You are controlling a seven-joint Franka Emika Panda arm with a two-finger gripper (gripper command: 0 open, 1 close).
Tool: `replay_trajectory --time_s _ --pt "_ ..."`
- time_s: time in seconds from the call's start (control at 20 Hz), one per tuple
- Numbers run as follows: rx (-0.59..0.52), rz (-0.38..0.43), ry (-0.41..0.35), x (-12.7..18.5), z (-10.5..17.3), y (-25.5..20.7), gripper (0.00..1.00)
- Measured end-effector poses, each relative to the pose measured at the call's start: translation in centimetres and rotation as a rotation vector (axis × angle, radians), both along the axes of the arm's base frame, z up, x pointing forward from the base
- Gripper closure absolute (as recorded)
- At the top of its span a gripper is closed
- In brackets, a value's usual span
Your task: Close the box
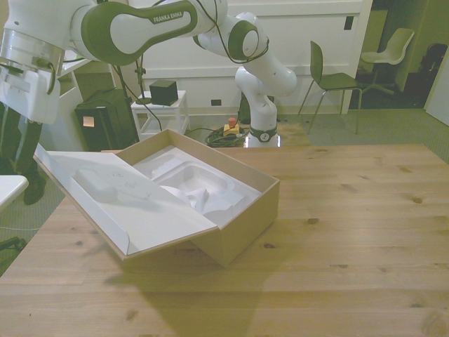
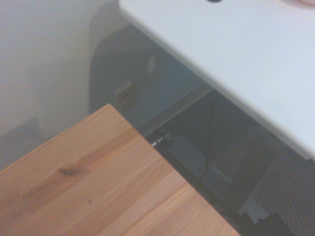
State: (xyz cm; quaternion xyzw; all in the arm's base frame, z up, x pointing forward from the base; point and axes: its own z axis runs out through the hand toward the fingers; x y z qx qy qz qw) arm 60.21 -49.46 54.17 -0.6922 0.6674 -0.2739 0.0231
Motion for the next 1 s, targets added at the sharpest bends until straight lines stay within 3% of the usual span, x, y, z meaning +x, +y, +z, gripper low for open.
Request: replay_trajectory --time_s 0.15,0.3,0.45,0.6,0.8,1.0 --pt "0.029 0.001 0.017 0.4 -1.8 0.0 0.00" --pt "0.128 0.044 0.003 2.0 -2.4 2.4 0.00" --pt "0.207 0.109 -0.061 3.2 0.3 7.1 0.00" --pt "0.319 0.219 -0.056 3.6 3.7 14.9 0.00" --pt "0.440 0.385 0.039 3.1 4.4 25.7 0.00" --pt "0.481 0.567 0.184 0.3 3.5 34.3 0.00"
